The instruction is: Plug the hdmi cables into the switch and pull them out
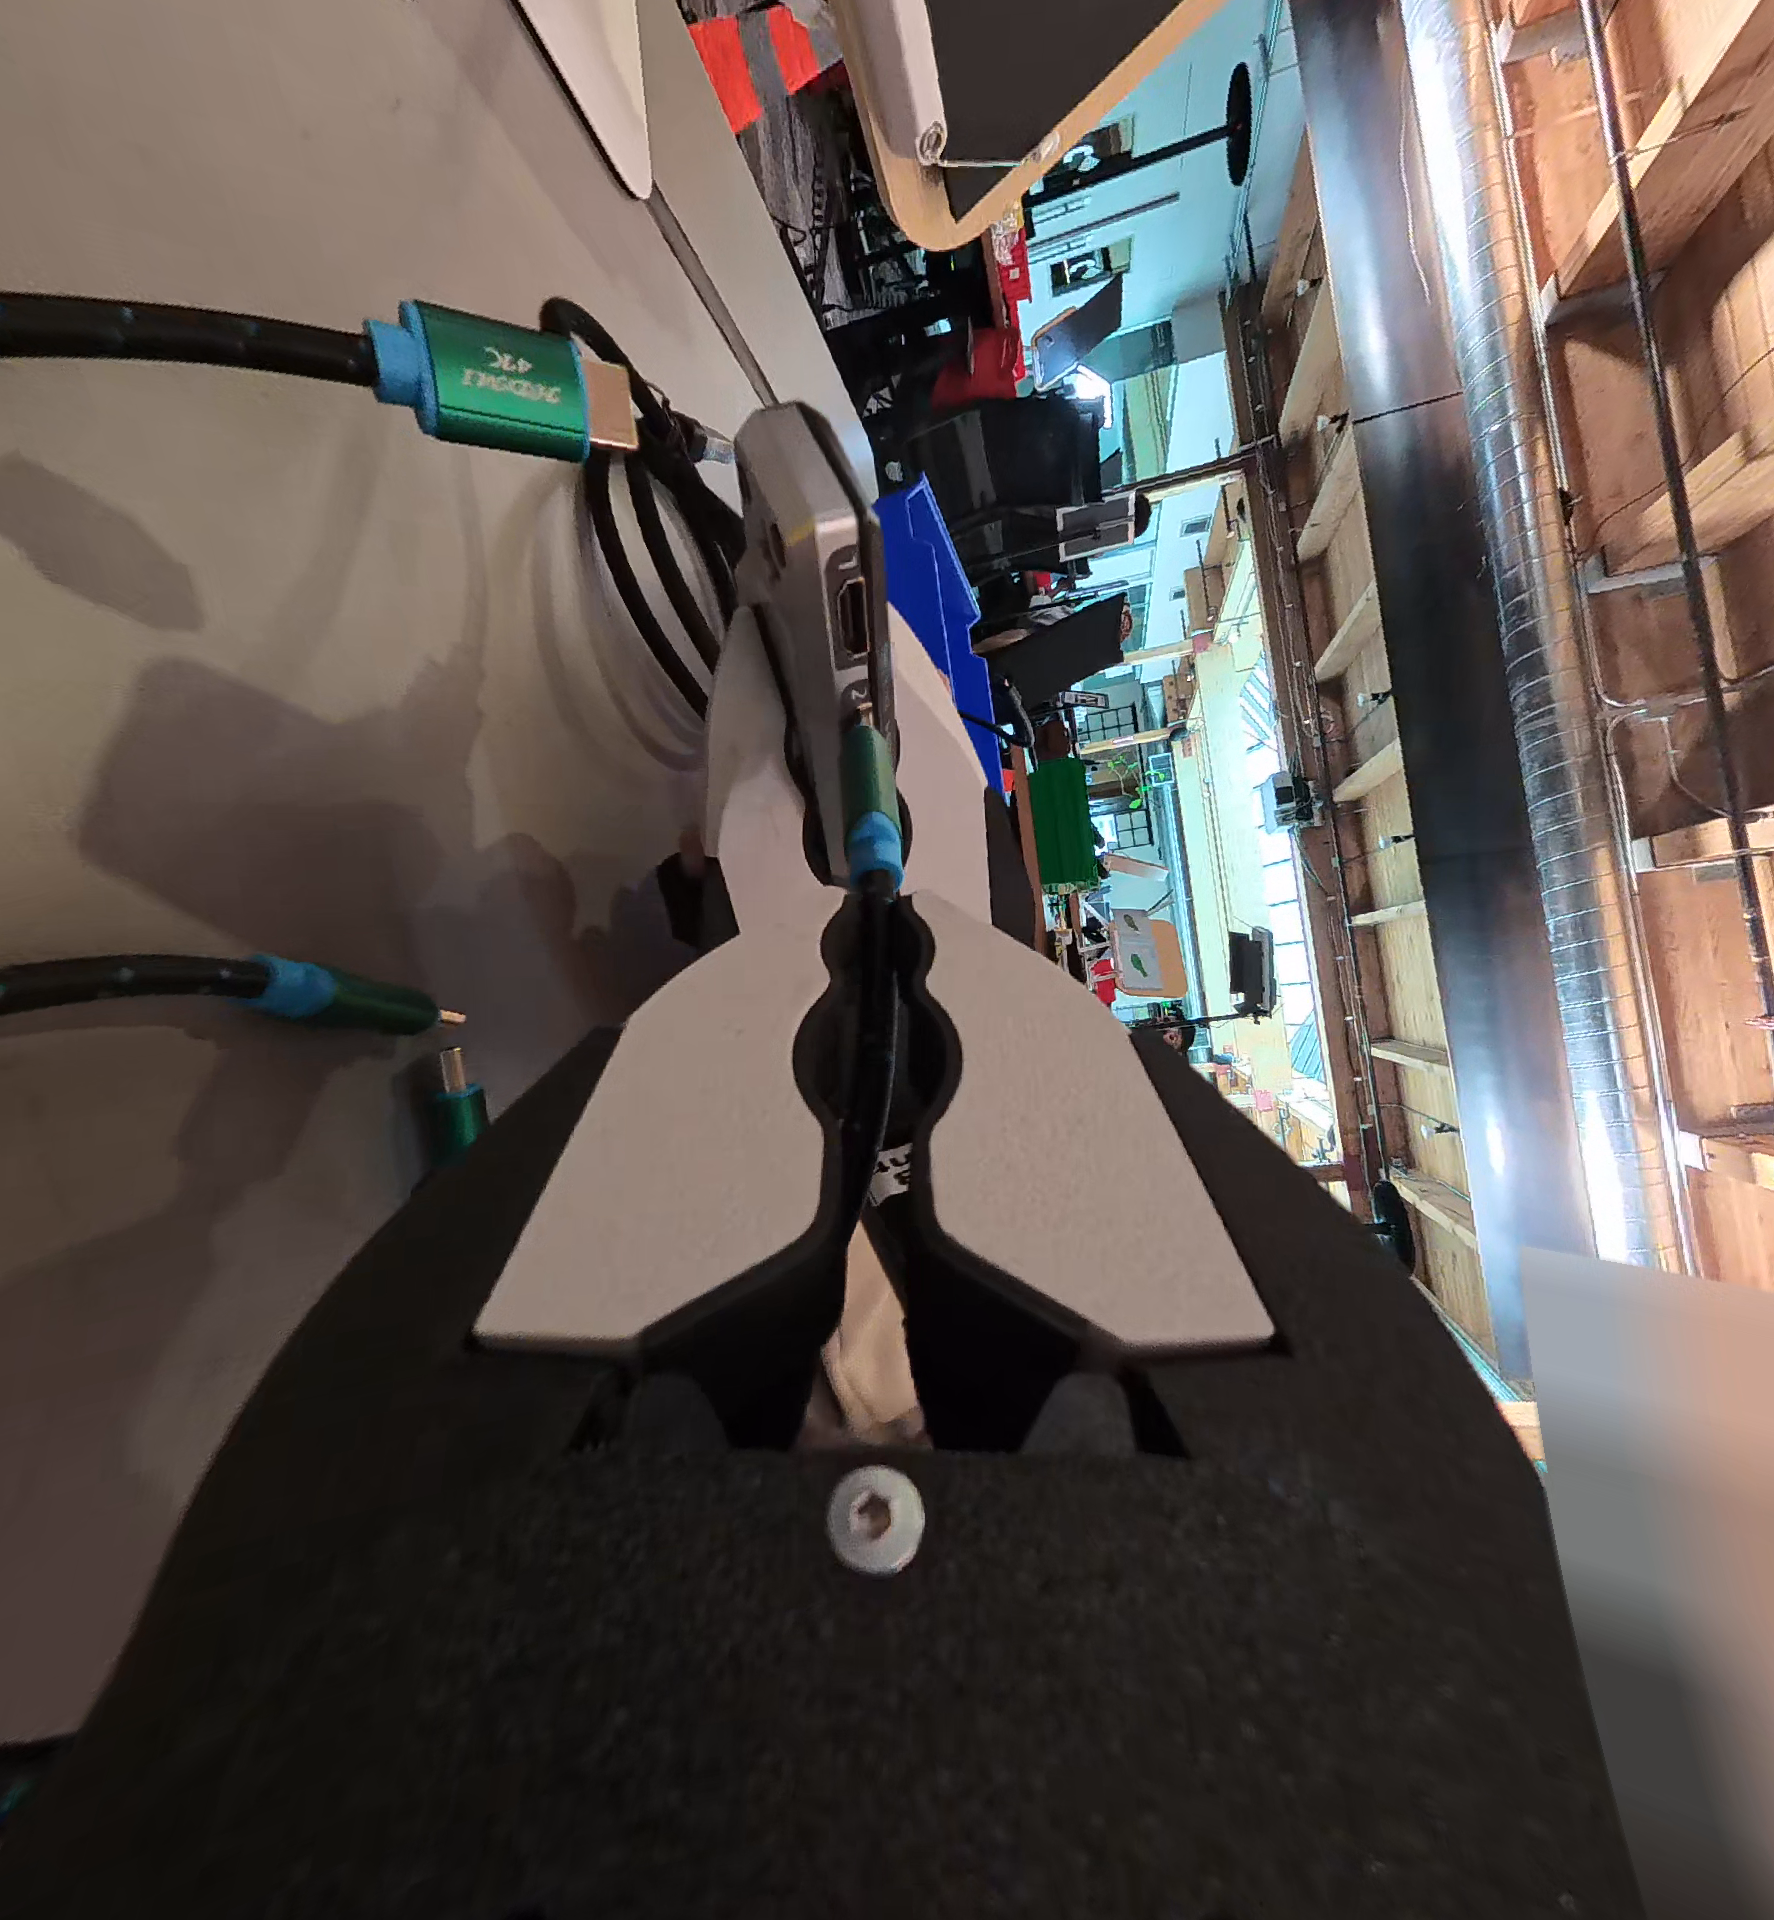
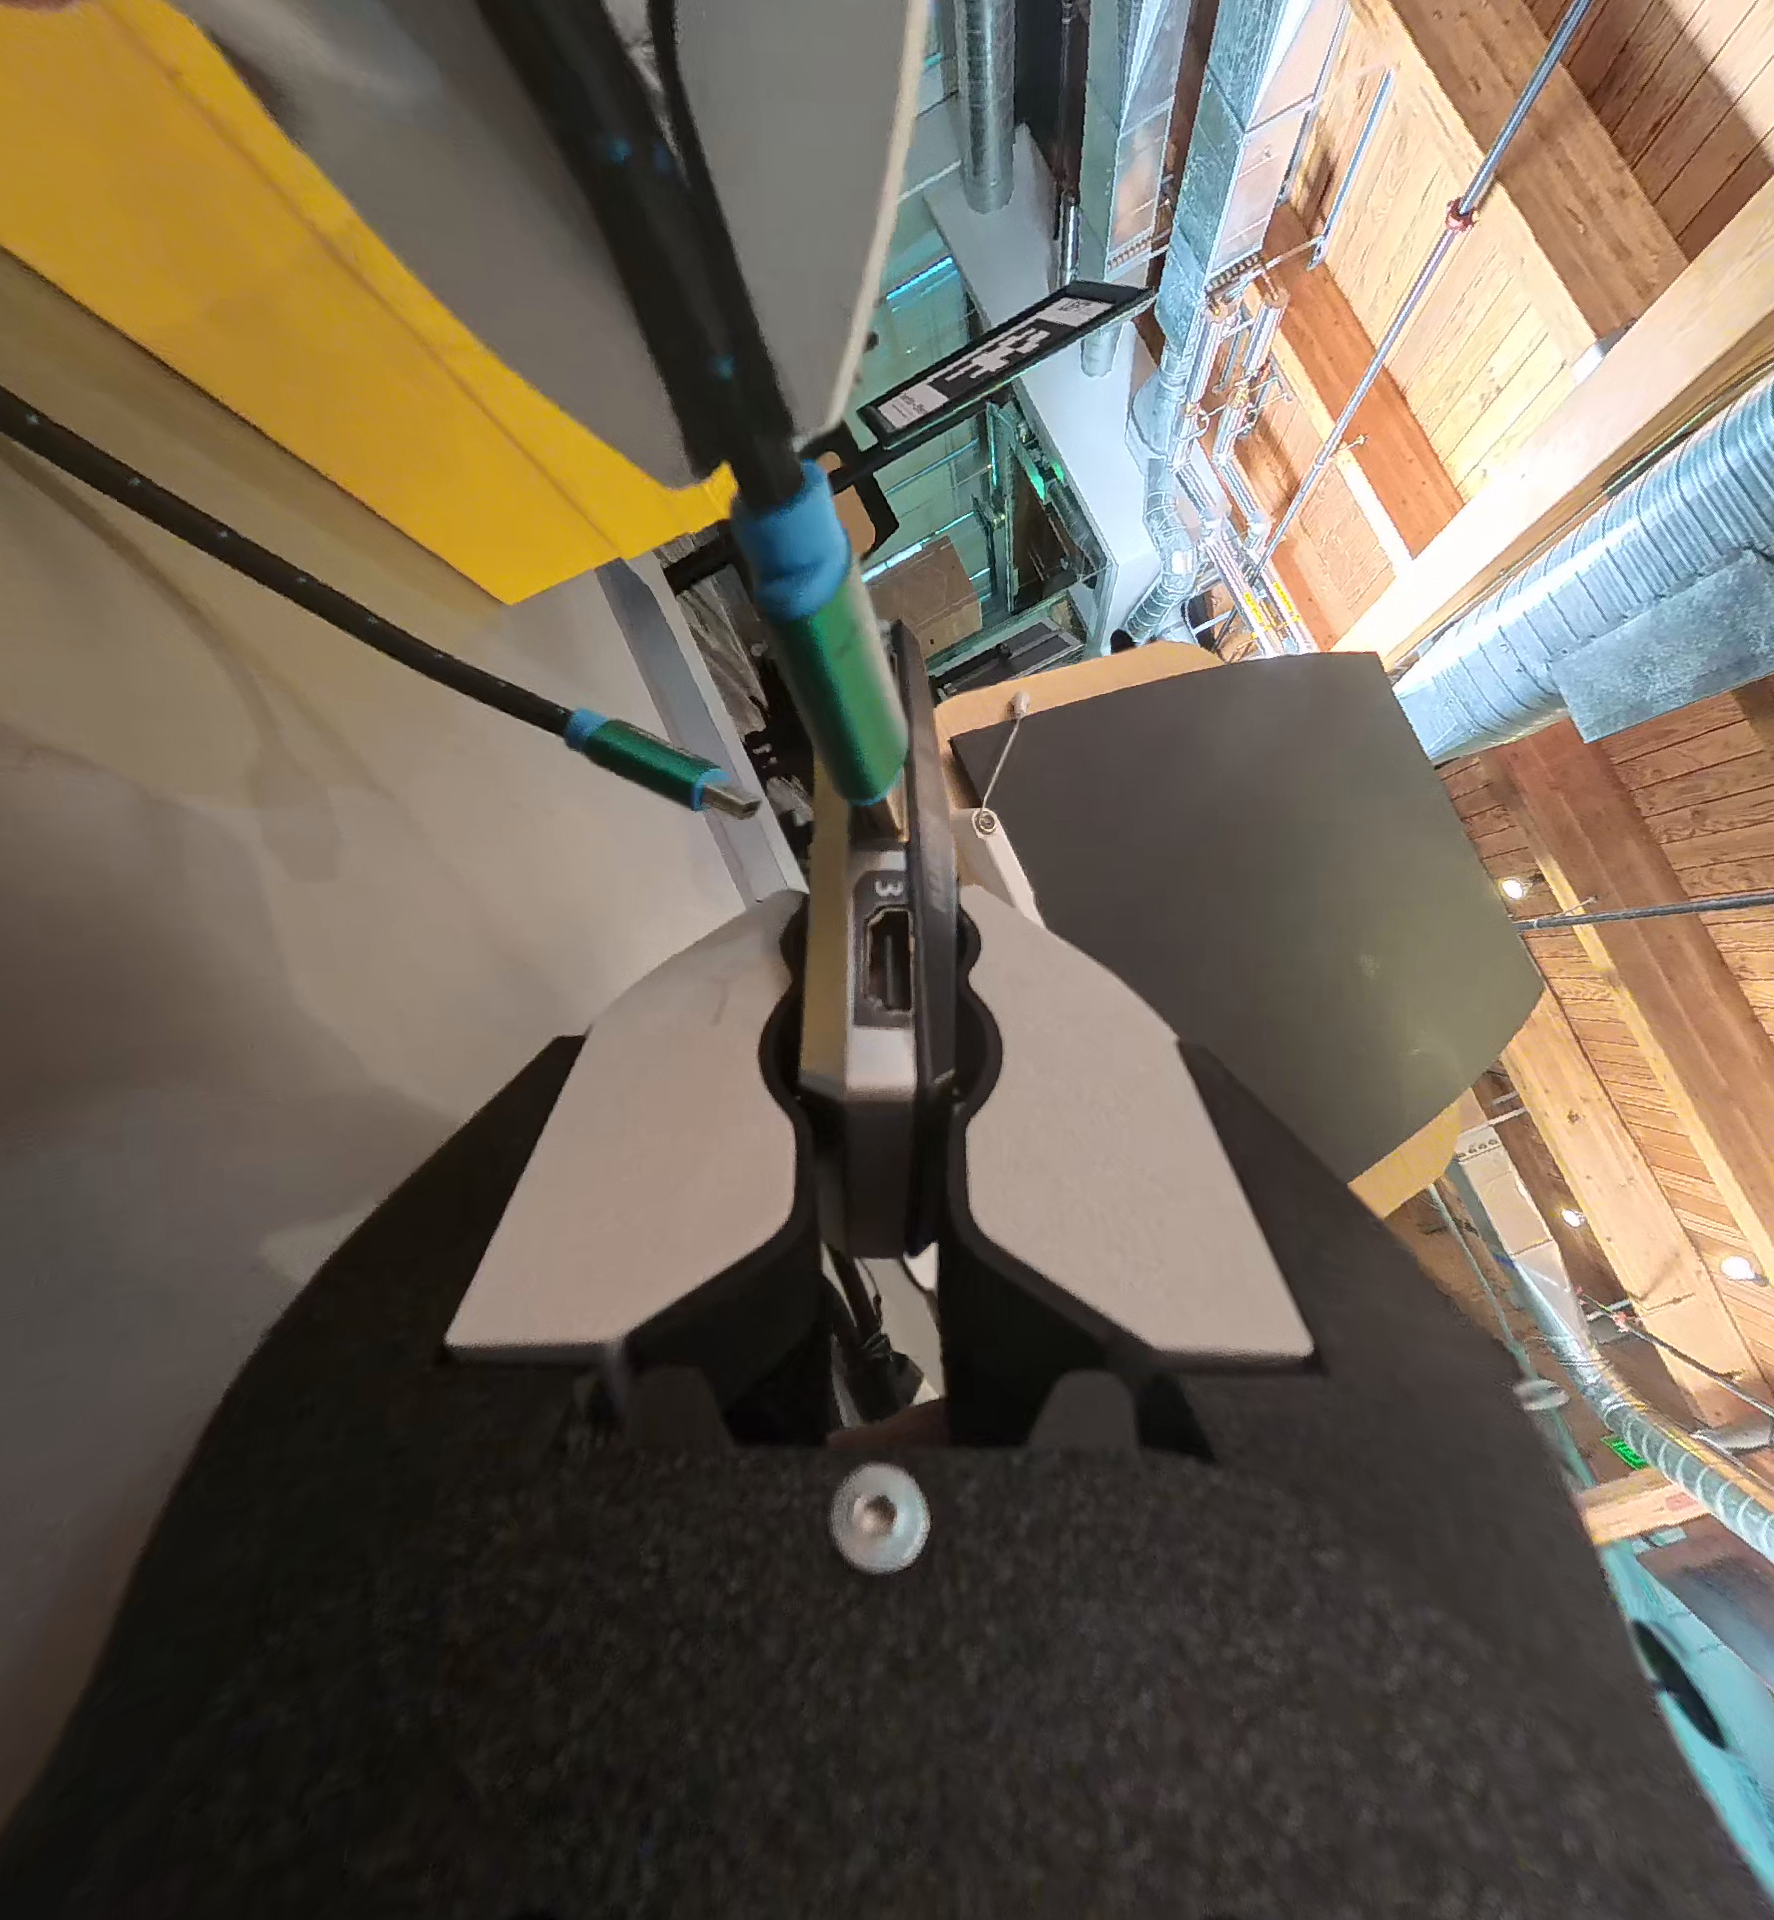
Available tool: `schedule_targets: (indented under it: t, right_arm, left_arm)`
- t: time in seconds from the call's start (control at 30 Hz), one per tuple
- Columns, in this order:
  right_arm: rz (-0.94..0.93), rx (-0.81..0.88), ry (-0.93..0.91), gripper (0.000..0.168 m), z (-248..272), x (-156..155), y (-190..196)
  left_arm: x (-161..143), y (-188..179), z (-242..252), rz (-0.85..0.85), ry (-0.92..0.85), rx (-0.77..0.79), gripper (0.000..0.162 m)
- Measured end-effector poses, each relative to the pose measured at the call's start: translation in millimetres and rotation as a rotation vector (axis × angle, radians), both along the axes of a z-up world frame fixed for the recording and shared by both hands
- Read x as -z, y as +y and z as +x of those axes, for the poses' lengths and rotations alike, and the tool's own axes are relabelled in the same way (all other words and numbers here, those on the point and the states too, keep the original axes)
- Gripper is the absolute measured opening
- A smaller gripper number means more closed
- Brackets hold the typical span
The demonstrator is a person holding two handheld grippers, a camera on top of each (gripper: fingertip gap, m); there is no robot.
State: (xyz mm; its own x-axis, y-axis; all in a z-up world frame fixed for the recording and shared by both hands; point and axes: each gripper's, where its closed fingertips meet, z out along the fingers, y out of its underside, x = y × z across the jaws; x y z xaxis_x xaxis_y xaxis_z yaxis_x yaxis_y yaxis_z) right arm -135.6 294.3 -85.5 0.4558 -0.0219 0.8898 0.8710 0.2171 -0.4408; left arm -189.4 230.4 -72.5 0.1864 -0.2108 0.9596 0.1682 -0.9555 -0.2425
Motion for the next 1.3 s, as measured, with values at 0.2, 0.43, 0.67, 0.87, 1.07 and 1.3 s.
schedule_targets:
  t: [0.2,0.43,0.67,0.87,1.07,1.3]
  right_arm:
    - [0.048,0.033,-0.06,0.022,1,-3,-2]
    - [0.095,0.06,-0.12,0.021,-1,-5,-5]
    - [0.096,0.083,-0.16,0.021,-6,-3,-9]
    - [0.113,0.09,-0.167,0.02,-7,-5,-10]
    - [0.08,0.068,-0.099,0.02,-8,-4,-9]
    - [0.083,0.024,-0.022,0.023,11,-6,6]
  left_arm:
    - [-2,-1,0,-0.017,-0.021,0.019,0.005]
    - [-2,-1,-1,-0.011,-0.013,0.019,0.005]
    - [1,1,-3,0.048,0.06,0.001,0.005]
    - [1,2,-4,0.093,0.096,-0.016,0.005]
    - [0,2,-1,0.11,0.089,0.006,0.006]
    - [-40,-2,-8,0.41,0.043,0.06,0.022]
